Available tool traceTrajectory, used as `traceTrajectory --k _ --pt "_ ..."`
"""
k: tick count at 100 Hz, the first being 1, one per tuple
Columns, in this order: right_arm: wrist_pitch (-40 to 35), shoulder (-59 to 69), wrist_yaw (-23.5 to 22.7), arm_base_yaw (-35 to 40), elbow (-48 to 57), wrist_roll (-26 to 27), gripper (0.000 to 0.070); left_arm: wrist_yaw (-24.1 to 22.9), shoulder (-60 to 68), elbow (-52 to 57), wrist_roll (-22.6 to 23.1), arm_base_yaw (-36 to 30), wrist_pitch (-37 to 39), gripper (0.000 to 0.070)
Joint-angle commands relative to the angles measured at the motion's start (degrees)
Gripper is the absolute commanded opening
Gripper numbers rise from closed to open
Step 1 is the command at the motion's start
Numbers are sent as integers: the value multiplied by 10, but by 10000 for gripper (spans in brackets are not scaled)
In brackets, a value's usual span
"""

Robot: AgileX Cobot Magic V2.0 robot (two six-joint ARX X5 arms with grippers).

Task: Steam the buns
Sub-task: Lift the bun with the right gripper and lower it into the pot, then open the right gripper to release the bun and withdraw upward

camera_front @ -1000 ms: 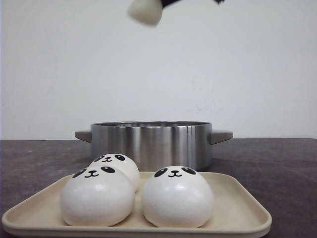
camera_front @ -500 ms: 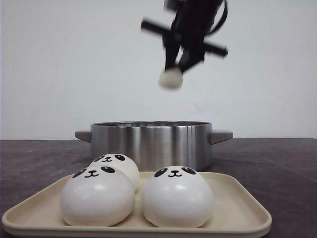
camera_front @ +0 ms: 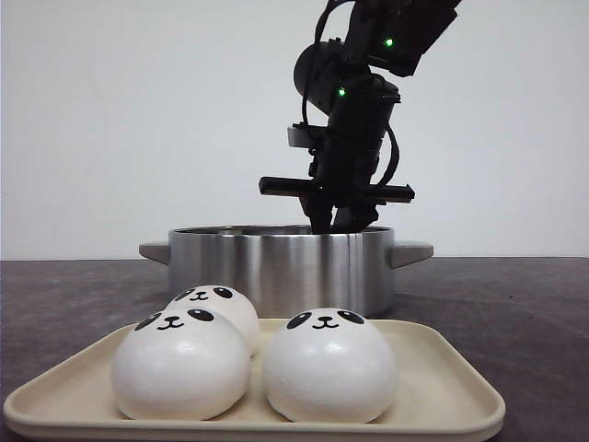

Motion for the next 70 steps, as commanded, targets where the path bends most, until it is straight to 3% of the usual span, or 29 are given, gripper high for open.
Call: traceTrajectory --k 1,8,20,26,70 --pt "14 15 3 2 12 -8 0 -2 4 6 -3 -2 5 475" --pt "19 15 3 1 12 -11 45 -2 4 6 -2 -2 4 475" --pt "8 15 -3 0 12 -19 376 -2 5 6 -2 -2 0 475" --pt "4 15 -6 0 12 -21 461 -2 7 6 -2 -2 -5 475" --pt "-32 6 -7 -2 47 -21 470 -2 9 6 -3 -2 -8 475"
